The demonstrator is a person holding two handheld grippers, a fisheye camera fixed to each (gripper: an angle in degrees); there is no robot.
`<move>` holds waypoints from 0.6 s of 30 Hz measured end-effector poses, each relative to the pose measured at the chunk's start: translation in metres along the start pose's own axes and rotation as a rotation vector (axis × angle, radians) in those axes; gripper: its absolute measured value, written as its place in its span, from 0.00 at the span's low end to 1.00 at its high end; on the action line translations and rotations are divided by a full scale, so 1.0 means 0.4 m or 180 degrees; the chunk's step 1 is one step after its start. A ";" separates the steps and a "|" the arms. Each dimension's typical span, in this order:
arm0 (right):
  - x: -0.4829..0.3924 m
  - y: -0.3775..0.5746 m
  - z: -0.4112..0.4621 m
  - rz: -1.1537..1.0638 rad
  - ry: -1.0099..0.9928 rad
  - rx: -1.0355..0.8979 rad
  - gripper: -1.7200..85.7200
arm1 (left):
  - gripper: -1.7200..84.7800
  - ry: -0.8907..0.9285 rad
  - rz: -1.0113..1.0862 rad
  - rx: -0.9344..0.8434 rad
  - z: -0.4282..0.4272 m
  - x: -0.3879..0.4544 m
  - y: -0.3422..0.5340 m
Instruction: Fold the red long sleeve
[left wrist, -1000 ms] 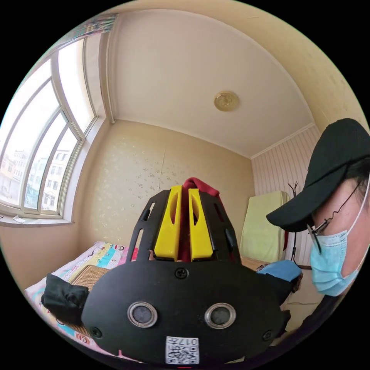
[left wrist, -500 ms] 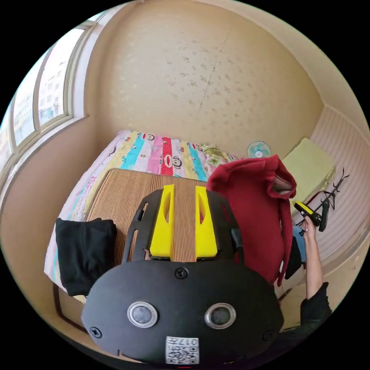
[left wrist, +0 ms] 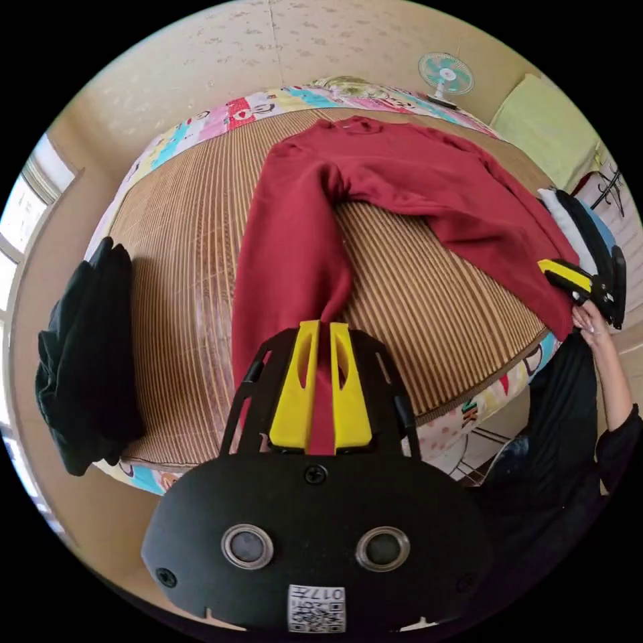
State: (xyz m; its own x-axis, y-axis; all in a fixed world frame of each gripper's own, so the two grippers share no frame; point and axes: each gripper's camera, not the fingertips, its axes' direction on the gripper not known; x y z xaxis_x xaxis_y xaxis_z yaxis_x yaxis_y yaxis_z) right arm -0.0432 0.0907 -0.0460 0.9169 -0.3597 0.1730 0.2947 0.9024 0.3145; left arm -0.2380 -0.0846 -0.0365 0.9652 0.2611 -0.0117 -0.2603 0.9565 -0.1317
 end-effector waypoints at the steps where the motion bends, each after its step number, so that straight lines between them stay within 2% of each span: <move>1: -0.013 0.003 -0.005 0.0016 -0.0207 0.0070 0.03 | 0.06 -0.0177 -0.0150 -0.0037 -0.004 -0.062 -0.018; 3: -0.081 0.004 -0.008 0.0013 -0.1396 0.0245 0.03 | 0.06 -0.0189 -0.0419 0.0024 -0.034 -0.147 -0.036; 4: -0.107 0.004 -0.003 -0.0016 -0.1588 0.0242 0.03 | 0.07 -0.0097 -0.0713 0.0192 -0.077 -0.190 -0.036; 5: -0.167 0.003 0.010 -0.0157 -0.1668 0.0115 0.03 | 0.07 -0.0034 -0.0812 0.0324 -0.103 -0.201 -0.032; 7: -0.247 0.007 0.027 -0.0329 -0.1306 -0.0132 0.03 | 0.07 0.0007 -0.1105 0.0969 -0.210 -0.185 0.012; 11: -0.231 0.019 -0.067 -0.0506 -0.1430 0.0455 0.02 | 0.11 0.0566 -0.0927 0.1549 -0.290 -0.032 0.083; 12: -0.197 0.005 -0.096 -0.0532 -0.1254 0.0539 0.02 | 0.11 0.0929 -0.0647 0.1556 -0.286 0.043 0.088; 13: -0.175 -0.003 -0.108 -0.0491 -0.1115 0.0568 0.02 | 0.09 0.1261 -0.0260 0.1335 -0.261 0.131 0.075; 15: -0.063 -0.035 -0.132 -0.0077 -0.0364 0.0601 0.02 | 0.09 0.1332 0.0047 0.0821 -0.199 0.260 0.048; 16: -0.033 -0.043 -0.132 -0.0001 -0.0170 0.0564 0.02 | 0.10 0.1226 0.0171 0.0719 -0.162 0.331 0.048; 18: 0.067 -0.068 -0.103 0.0102 0.0644 0.0265 0.02 | 0.11 0.1199 0.0244 0.0608 -0.100 0.410 0.054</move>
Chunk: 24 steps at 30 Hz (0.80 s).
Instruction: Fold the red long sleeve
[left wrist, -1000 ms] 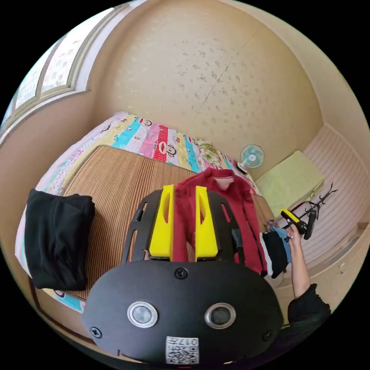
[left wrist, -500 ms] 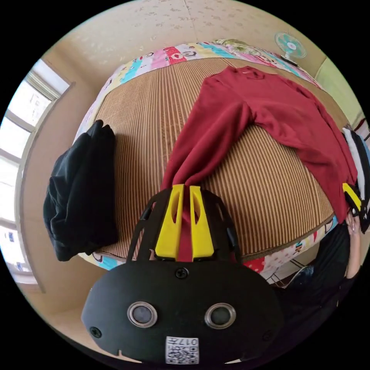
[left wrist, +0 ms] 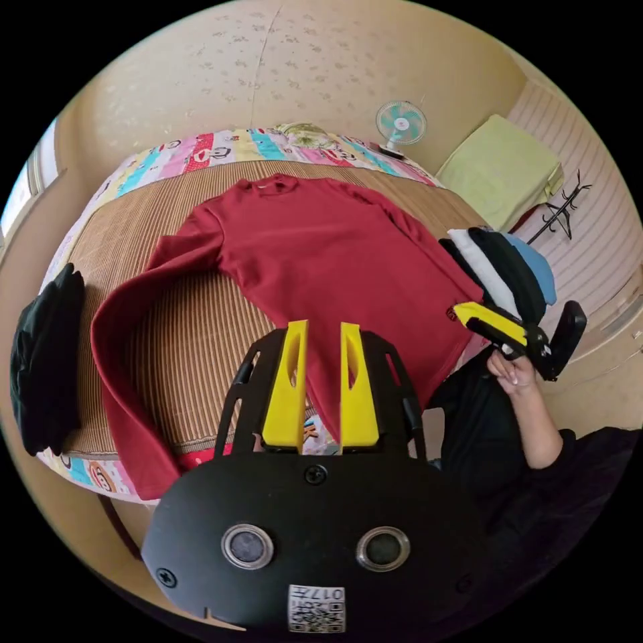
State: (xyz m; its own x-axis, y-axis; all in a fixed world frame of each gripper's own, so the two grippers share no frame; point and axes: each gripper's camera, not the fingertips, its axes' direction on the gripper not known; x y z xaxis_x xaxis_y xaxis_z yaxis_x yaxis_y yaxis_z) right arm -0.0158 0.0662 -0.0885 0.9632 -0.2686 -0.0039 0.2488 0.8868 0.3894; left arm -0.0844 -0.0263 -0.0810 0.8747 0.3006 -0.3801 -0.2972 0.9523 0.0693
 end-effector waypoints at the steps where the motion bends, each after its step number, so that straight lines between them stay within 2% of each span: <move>1: 0.019 -0.001 0.020 -0.0024 0.0190 -0.0093 0.02 | 0.11 0.0114 0.0039 -0.0175 0.057 0.021 0.008; 2: 0.052 0.004 0.072 -0.0106 0.0505 -0.0353 0.02 | 0.11 0.0169 0.0051 -0.0292 0.087 0.029 0.014; 3: 0.078 0.018 0.141 -0.0227 0.0727 -0.0879 0.02 | 0.11 0.0196 0.0049 -0.0488 0.141 0.040 0.031; 4: 0.085 0.030 0.179 -0.0306 0.0788 -0.1232 0.02 | 0.10 0.0052 0.0197 -0.0278 0.134 0.052 0.057; 6: 0.049 0.070 0.156 -0.0524 0.0772 -0.1013 0.02 | 0.07 -0.0058 0.0419 -0.0326 0.124 0.060 0.083; 10: -0.071 0.128 0.085 -0.0513 0.0816 -0.1087 0.02 | 0.03 -0.0152 0.0521 -0.0605 0.078 0.039 0.160; 11: -0.107 0.152 0.049 -0.0435 0.0691 -0.1077 0.02 | 0.03 -0.0220 0.0536 -0.0644 0.071 0.037 0.174; 14: -0.172 0.214 -0.009 -0.0390 -0.0275 -0.1412 0.03 | 0.02 -0.0489 0.0480 -0.0777 0.036 0.018 0.250; 16: -0.169 0.241 -0.058 -0.0095 -0.0109 -0.1252 0.03 | 0.02 -0.0515 0.0256 -0.0860 0.010 -0.013 0.300; 17: -0.153 0.252 -0.112 0.0086 0.0107 -0.0878 0.04 | 0.02 -0.0516 0.0173 -0.0870 0.003 -0.023 0.310; 18: -0.129 0.258 -0.156 0.0233 0.0245 -0.0535 0.04 | 0.02 -0.0470 0.0042 -0.0789 -0.018 -0.043 0.330; 20: -0.096 0.251 -0.164 0.0268 0.0284 -0.0405 0.07 | 0.02 -0.0269 -0.0115 -0.0489 -0.062 -0.067 0.351; 23: -0.066 0.228 -0.028 0.0160 -0.0102 -0.1124 0.14 | 0.03 0.0148 -0.0116 -0.0008 -0.114 -0.079 0.345; 24: -0.063 0.232 0.025 0.0139 -0.0048 -0.1337 0.14 | 0.04 0.0219 -0.0029 0.0108 -0.116 -0.071 0.330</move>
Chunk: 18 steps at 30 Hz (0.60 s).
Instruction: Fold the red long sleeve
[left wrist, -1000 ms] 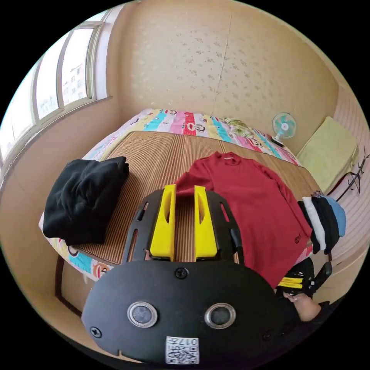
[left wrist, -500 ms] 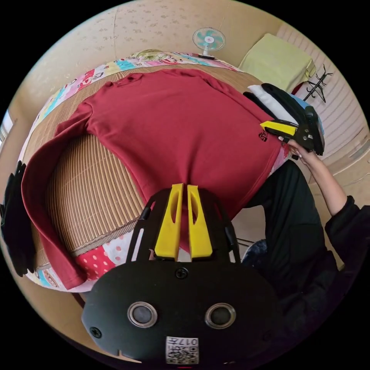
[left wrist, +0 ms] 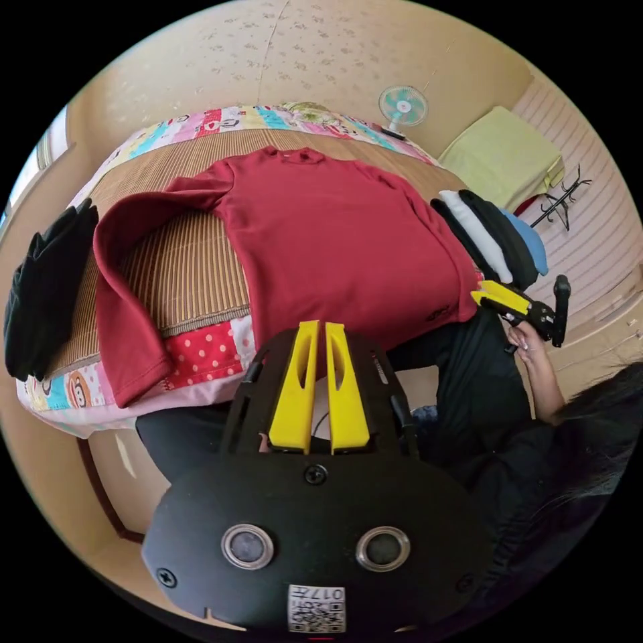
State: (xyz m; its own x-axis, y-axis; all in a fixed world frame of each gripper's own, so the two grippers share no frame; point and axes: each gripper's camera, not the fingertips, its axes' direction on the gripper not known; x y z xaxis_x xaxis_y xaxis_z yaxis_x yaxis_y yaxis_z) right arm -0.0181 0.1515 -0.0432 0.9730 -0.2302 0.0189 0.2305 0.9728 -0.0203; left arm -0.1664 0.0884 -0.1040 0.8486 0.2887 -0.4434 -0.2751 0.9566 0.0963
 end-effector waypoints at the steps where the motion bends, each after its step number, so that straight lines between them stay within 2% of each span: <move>1: 0.000 -0.003 0.007 -0.0018 0.0076 0.0002 0.14 | 0.04 0.0018 0.0067 0.0019 0.011 0.011 -0.019; 4: 0.032 -0.005 -0.059 -0.0028 -0.0154 0.0031 0.07 | 0.05 0.0097 0.0165 0.0027 0.034 0.040 -0.062; 6: 0.142 0.030 -0.187 0.0220 -0.0916 0.0511 0.05 | 0.05 0.0218 0.0165 0.0108 0.037 0.047 -0.068; 9: 0.386 0.117 -0.363 0.0821 -0.1246 0.1406 0.05 | 0.05 0.0461 0.0186 0.0082 0.057 0.043 -0.054; 11: 0.540 0.179 -0.426 0.1133 -0.1006 0.1712 0.05 | 0.05 0.0538 0.0168 0.0023 0.074 0.033 -0.037; 14: 0.755 0.292 -0.420 0.1920 0.0021 0.1714 0.05 | 0.06 0.0609 0.0118 -0.0089 0.097 0.010 -0.001; 15: 0.807 0.340 -0.402 0.2149 0.0139 0.1632 0.06 | 0.06 0.0653 0.0085 -0.0101 0.101 -0.001 0.015; 18: 0.811 0.446 -0.375 0.2313 -0.0254 0.1732 0.09 | 0.06 0.0768 -0.0009 -0.0116 0.105 -0.027 0.052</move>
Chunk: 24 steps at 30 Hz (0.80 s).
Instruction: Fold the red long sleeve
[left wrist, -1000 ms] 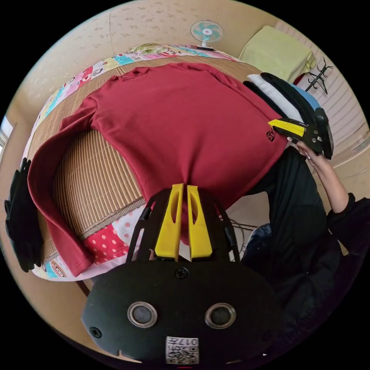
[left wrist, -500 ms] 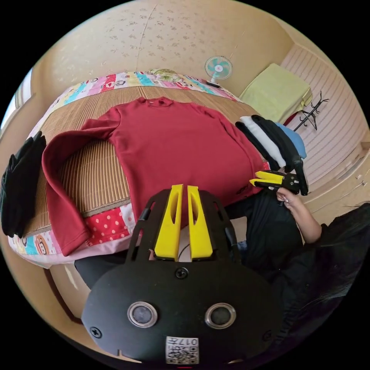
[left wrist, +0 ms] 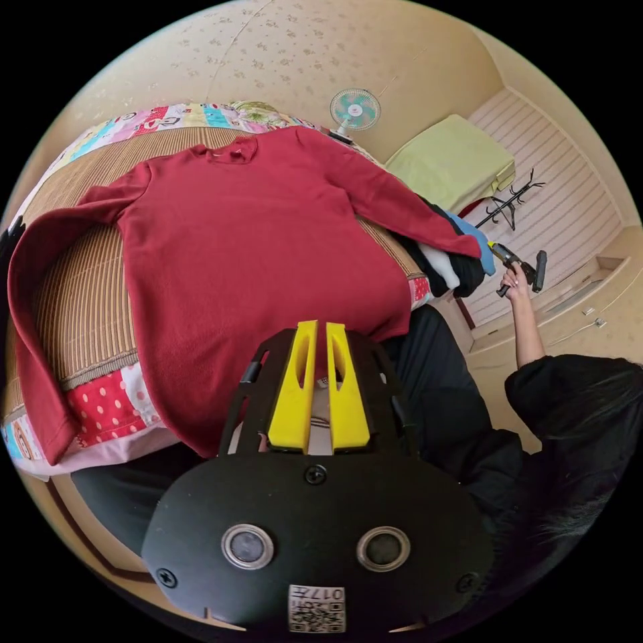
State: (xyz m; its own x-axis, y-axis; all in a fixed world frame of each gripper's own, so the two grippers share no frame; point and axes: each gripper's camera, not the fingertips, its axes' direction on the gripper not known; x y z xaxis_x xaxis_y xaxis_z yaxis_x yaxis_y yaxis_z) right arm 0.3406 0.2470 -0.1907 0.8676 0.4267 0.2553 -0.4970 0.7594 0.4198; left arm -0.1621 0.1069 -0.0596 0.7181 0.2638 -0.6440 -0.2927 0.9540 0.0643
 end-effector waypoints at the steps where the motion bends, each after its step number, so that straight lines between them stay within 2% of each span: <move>1: -0.003 0.025 -0.008 -0.0017 -0.0121 0.0062 0.10 | 0.06 0.0002 -0.0030 -0.0008 -0.003 -0.008 0.013; 3: -0.025 0.121 -0.009 0.0000 -0.0349 0.0214 0.12 | 0.06 -0.0021 -0.0073 -0.0015 -0.008 -0.021 0.030; 9: -0.059 0.270 0.064 0.0453 -0.0293 0.0337 0.14 | 0.07 0.0081 -0.0154 -0.0037 -0.022 -0.057 0.041; 12: -0.070 0.275 0.095 0.0568 0.0214 0.0405 0.14 | 0.07 0.0091 -0.0109 0.0052 -0.047 -0.058 0.039; 16: -0.030 0.232 0.100 0.0952 0.0063 0.0368 0.10 | 0.08 0.0025 -0.0160 0.0195 -0.093 -0.082 0.066; 19: -0.071 0.174 0.062 0.0825 -0.0395 0.0665 0.07 | 0.08 0.0050 -0.0295 0.0285 -0.132 -0.122 0.106; 22: -0.227 0.060 0.063 0.0330 -0.0824 0.0975 0.06 | 0.09 0.0038 -0.0523 0.0415 -0.185 -0.169 0.151; 24: -0.421 -0.046 0.120 -0.0110 -0.1200 0.1003 0.06 | 0.10 -0.0151 -0.0613 0.0424 -0.215 -0.185 0.169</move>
State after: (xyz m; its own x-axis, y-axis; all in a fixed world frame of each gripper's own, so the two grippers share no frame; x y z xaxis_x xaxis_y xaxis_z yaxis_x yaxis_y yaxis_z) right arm 0.2029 0.1377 -0.1996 0.8468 0.1523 0.5096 -0.4989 0.5597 0.6617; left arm -0.2893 0.1397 -0.0733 0.7823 0.0786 -0.6179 -0.0640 0.9969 0.0458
